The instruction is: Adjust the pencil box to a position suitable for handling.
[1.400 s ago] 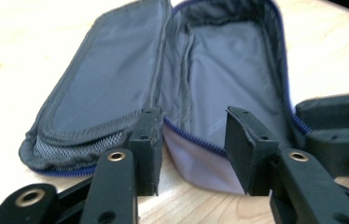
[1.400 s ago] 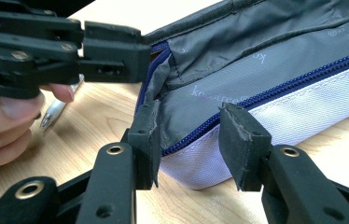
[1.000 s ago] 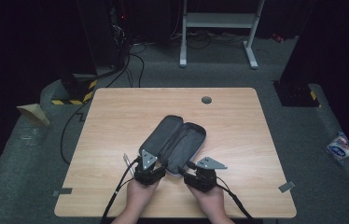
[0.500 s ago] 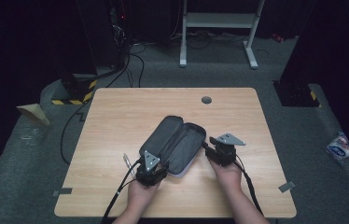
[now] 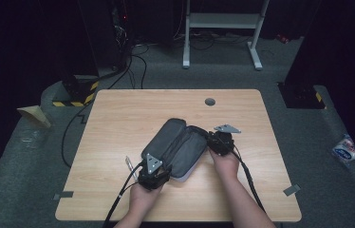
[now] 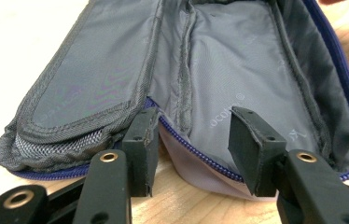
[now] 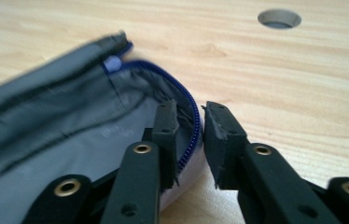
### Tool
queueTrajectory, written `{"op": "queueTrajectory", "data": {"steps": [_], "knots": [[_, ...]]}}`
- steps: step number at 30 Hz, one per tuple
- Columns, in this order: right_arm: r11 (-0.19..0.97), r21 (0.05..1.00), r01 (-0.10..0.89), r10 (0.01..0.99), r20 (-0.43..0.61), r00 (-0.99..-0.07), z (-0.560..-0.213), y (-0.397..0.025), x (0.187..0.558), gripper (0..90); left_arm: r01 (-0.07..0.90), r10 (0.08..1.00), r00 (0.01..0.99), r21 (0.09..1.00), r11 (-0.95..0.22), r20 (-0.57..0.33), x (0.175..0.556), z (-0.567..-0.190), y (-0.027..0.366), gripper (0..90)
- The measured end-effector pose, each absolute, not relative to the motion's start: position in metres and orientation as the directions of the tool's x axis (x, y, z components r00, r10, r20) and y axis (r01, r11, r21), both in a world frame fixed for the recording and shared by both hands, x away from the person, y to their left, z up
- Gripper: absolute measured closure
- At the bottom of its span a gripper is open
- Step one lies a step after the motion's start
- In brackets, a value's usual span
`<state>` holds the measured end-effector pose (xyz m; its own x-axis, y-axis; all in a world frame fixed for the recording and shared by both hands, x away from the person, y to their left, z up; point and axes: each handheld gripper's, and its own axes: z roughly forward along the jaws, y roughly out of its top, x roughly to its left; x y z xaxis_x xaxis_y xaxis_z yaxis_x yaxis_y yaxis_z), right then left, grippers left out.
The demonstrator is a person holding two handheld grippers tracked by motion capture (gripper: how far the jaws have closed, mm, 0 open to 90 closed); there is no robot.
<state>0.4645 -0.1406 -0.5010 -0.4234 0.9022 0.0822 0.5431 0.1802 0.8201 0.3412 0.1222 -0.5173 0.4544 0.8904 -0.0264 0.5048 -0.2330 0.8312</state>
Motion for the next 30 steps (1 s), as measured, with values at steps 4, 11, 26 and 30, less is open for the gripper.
{"op": "queueTrajectory", "data": {"steps": [4,11,26,30], "knots": [[0.174,0.805,0.567,0.903,0.098,-0.417,-0.503,-0.144,0.46,80.0,0.511,0.893,0.45,0.829,-0.228,-0.032,0.343,-0.517,0.127,53.2],[0.185,0.806,0.562,0.897,0.095,-0.431,-0.509,-0.159,0.431,78.7,0.519,0.898,0.439,0.824,-0.226,-0.03,0.349,-0.517,0.134,55.0],[0.148,0.829,0.54,0.889,0.128,-0.44,-0.516,-0.177,0.369,72.4,0.496,0.865,0.497,0.841,-0.215,-0.072,0.326,-0.506,0.133,49.3],[0.149,0.833,0.532,0.889,0.123,-0.442,-0.517,-0.18,0.362,71.2,0.512,0.86,0.503,0.831,-0.218,-0.084,0.318,-0.508,0.131,47.2]]}}
